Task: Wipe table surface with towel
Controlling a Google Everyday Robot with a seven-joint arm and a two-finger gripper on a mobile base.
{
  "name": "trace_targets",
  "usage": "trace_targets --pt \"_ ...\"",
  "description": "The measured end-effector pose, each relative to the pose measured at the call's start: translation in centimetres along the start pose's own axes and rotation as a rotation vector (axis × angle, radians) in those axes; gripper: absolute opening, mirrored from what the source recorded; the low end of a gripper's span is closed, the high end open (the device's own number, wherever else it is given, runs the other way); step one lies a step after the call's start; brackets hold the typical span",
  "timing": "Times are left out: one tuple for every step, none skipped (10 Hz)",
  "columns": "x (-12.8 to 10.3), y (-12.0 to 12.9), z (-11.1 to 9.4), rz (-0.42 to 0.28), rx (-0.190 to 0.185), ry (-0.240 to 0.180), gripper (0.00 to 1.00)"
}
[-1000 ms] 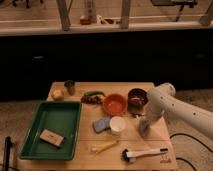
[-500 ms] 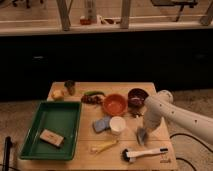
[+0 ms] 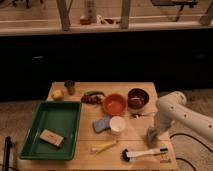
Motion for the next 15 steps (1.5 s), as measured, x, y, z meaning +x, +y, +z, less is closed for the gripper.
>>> trace_targets --pt "1.0 -0.8 -0.1 0.016 0.009 0.011 0.0" --pt "1.6 -1.6 -0.1 0.025 0.01 0.016 0.0" --pt "2.1 -3.5 0.0 0.021 0.011 0.021 0.0" --pt "2.0 -4.5 0.1 0.007 0.012 0.024 0.0" --pt "1.6 -5.3 0.1 -0.008 0.013 0.021 0.0" --pt "0.4 -5.9 0.3 -0.045 0.012 0.012 0.0" --pt "-0.5 -6.0 0.4 -0.069 0.01 0.002 0.0" --pt "-2.2 -6.1 0.7 -0.113 0.005 -0.019 0.0" --pt "-3.3 -5.9 0.8 -0.146 0.003 -0.037 0.0" --pt "-4.2 -5.0 1.1 -0.174 -0.005 -0.054 0.0" --pt "-4.5 -4.2 1.1 -0.184 -0.007 -0.062 0.0" --pt "-4.5 -3.1 1.1 -0.181 -0.011 -0.068 0.0" --pt "-4.0 -2.4 0.9 -0.167 -0.009 -0.068 0.0" --pt "-3.5 -2.1 0.8 -0.156 -0.01 -0.065 0.0" --pt "-2.9 -1.9 0.6 -0.134 -0.01 -0.056 0.0"
